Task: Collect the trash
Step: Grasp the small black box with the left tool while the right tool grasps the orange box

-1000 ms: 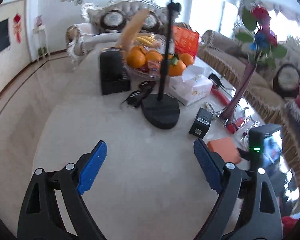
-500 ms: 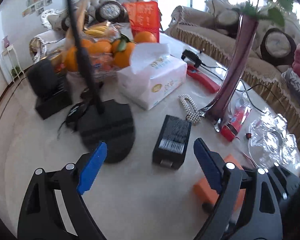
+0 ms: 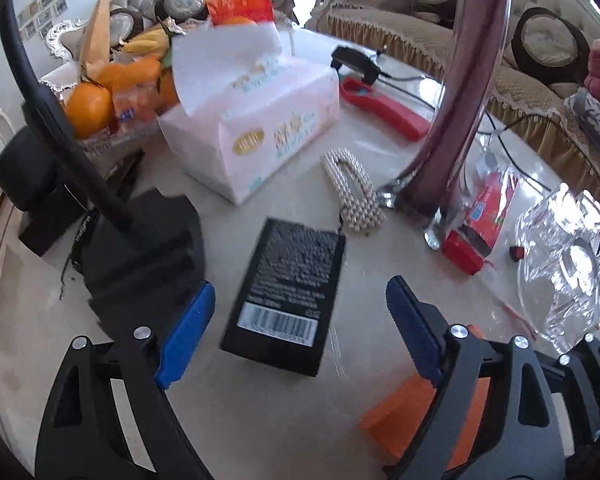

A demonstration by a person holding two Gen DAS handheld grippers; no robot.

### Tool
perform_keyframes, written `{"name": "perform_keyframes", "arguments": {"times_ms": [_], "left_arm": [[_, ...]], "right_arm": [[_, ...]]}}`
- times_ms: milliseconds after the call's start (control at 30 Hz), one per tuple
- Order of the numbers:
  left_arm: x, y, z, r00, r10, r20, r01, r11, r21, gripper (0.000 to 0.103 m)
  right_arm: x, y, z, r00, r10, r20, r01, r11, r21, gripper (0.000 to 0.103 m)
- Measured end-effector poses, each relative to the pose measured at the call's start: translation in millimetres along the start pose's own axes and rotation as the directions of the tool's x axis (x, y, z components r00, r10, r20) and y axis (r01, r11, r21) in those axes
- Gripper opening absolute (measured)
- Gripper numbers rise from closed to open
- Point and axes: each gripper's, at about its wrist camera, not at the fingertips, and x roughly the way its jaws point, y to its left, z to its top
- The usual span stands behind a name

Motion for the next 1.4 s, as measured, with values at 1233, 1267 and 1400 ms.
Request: {"name": "perform_keyframes", "arguments": {"times_ms": [1233,1267,1400], "left_arm": [[-150,59,-87,0.993,-0.103,0.056,0.112,0.976,-0.186,0.040],[-169,58,-102,0.992,-0.111,0.064,0.122,0.972,-0.200,0.040],[-244,33,-174,0.990,-0.123,0.068,0.135,0.969,-0.207,0.040]], "right_arm": [[-52,17,-25,0.998,-0.054,-0.026,0.052,0.997,-0.064,0.067],[-68,18,-33,0.999,-0.041,-0.022,0.040,0.997,-0.063,0.067],[-146,25,-93,0.996,0.084,-0.020,-0.084,0.996,0.000,0.067]]}}
